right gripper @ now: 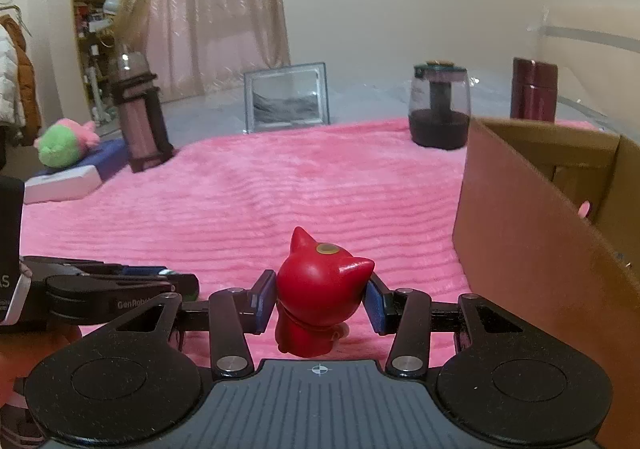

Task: Organize rigid objects
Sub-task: 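Carry the salve jar and red figurine together over the cardboard box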

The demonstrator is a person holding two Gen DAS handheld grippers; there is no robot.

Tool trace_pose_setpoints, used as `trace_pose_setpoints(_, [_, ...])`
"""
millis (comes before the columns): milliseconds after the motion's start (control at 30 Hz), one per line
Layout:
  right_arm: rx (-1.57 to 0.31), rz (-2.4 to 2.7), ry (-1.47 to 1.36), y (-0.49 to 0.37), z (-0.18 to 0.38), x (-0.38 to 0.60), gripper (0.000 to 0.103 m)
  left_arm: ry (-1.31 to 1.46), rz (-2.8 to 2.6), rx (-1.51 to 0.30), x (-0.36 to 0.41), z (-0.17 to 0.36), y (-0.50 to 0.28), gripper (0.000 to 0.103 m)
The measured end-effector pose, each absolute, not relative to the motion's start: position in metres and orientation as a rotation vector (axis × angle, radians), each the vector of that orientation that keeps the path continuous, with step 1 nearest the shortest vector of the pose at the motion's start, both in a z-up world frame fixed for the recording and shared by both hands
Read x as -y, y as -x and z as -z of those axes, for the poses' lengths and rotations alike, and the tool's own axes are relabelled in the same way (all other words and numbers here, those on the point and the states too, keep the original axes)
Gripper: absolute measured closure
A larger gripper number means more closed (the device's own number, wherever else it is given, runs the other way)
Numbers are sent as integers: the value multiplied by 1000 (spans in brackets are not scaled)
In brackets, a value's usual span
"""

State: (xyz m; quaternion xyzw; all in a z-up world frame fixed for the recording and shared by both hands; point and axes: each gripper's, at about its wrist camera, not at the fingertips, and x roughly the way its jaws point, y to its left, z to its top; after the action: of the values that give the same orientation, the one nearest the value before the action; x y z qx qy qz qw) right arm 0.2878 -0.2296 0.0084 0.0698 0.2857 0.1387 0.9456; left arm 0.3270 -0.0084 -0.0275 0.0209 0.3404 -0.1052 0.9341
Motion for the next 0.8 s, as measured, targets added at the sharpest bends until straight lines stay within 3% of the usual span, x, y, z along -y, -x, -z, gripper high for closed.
trace_pose_setpoints(500, [-492, -286, -182, -236, -121, 313, 60, -131, 508, -594, 93, -90, -263, 76])
trace_pose_setpoints(800, [-514, -208, -92, -218, -146, 399, 60, -181, 697, -562, 181, -125, -243, 76])
